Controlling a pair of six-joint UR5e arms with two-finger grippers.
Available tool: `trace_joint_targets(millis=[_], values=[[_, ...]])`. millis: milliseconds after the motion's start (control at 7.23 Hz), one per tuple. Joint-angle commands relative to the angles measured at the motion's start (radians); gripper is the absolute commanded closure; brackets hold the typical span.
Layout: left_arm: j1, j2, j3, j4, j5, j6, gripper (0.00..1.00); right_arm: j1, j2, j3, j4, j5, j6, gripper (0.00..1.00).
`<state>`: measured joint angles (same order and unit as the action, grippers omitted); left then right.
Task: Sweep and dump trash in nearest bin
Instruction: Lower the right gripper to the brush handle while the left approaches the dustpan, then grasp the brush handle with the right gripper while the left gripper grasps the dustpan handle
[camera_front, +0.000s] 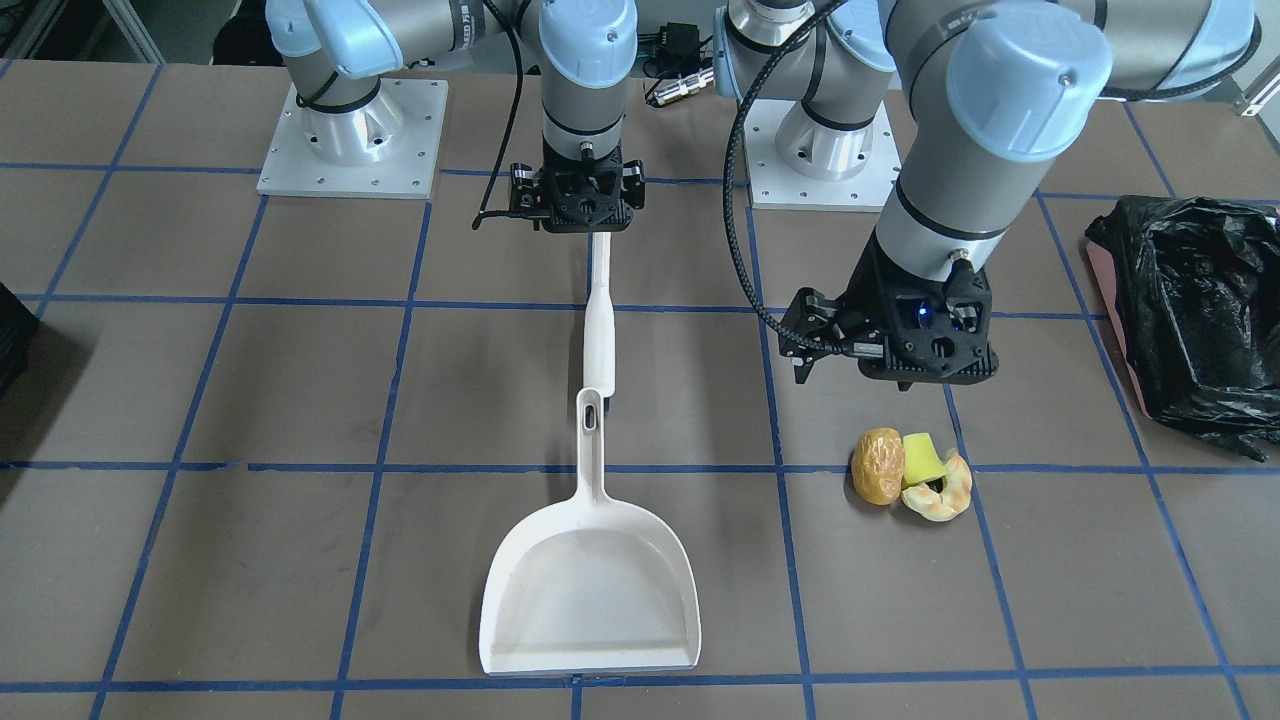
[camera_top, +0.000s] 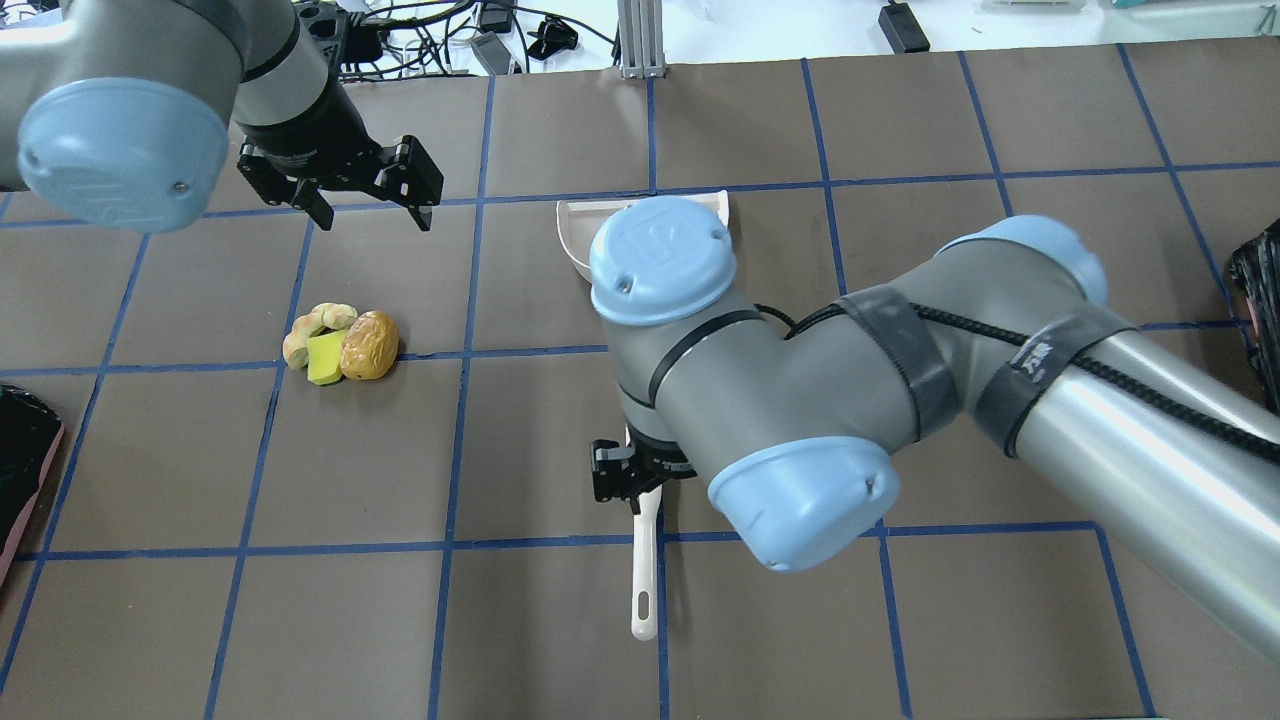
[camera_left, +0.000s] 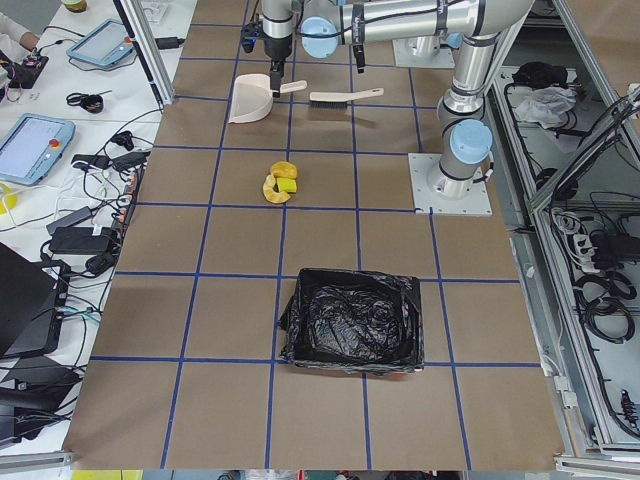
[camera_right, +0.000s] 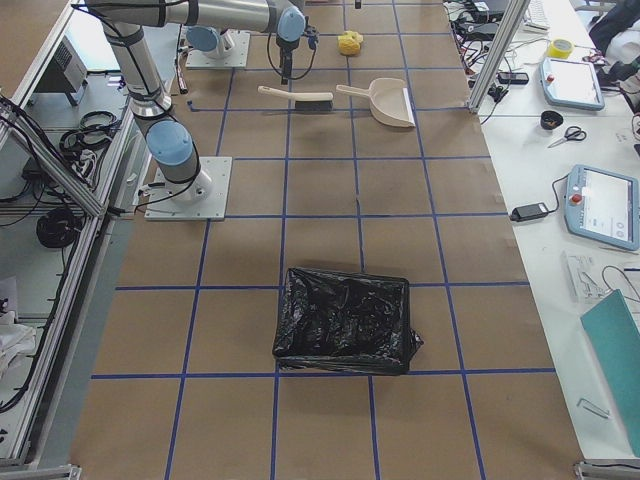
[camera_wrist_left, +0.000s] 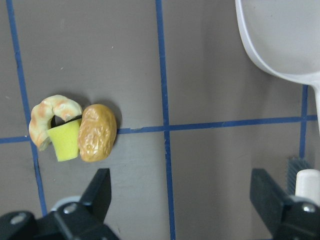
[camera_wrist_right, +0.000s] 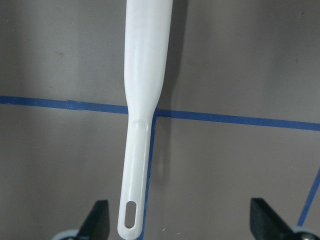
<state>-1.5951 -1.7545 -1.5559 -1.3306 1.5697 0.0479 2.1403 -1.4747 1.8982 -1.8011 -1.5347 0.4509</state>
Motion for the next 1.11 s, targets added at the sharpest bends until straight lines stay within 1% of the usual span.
trace_joint_targets(millis=[0,138,277,415,553,692,830,969], values=[[-0.083,-0.101,0.054,0.027,0.003,-0.052,0.0,0.045,0.036,0.016,-0.026,0.007,0.003,0.0],[-0.12,-0.144,0.071,0.049,0.001,-0.078,0.0,0.049,0.051,0.016,-0.032,0.046,-0.012,0.0],[-0.159,-0.176,0.076,0.072,0.0,-0.086,0.0,0.049,0.051,0.016,-0.035,0.076,-0.1,0.01],[-0.19,-0.206,0.076,0.097,-0.008,-0.139,0.0,0.049,0.053,0.019,-0.038,0.076,-0.151,0.02],[-0.224,-0.238,0.076,0.149,-0.014,-0.193,0.0,0.049,0.053,0.048,-0.076,0.074,-0.153,0.01],[-0.256,-0.276,0.076,0.186,-0.036,-0.218,0.0,0.049,0.054,0.105,-0.163,0.061,-0.156,0.01],[-0.281,-0.301,0.074,0.198,-0.04,-0.244,0.0,0.047,0.05,0.155,-0.243,0.059,-0.147,0.0],[-0.301,-0.316,0.063,0.197,-0.039,-0.246,0.0,0.047,0.048,0.168,-0.282,0.071,-0.138,0.0]])
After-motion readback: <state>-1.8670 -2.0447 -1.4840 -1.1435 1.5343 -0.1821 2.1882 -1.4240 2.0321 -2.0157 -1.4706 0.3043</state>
